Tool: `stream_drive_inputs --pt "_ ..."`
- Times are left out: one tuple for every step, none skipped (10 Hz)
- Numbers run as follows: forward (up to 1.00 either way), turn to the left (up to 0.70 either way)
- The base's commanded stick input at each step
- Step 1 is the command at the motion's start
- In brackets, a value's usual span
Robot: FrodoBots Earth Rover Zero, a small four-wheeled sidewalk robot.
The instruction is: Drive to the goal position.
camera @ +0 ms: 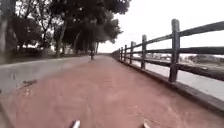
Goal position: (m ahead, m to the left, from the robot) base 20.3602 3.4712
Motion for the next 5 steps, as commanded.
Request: stream_drive_inputs --pt "0.70 0.02" --pt "0.70 0.02" --pt "0.70 0.01" --pt "0.70 0.00" --pt "0.70 0.00"
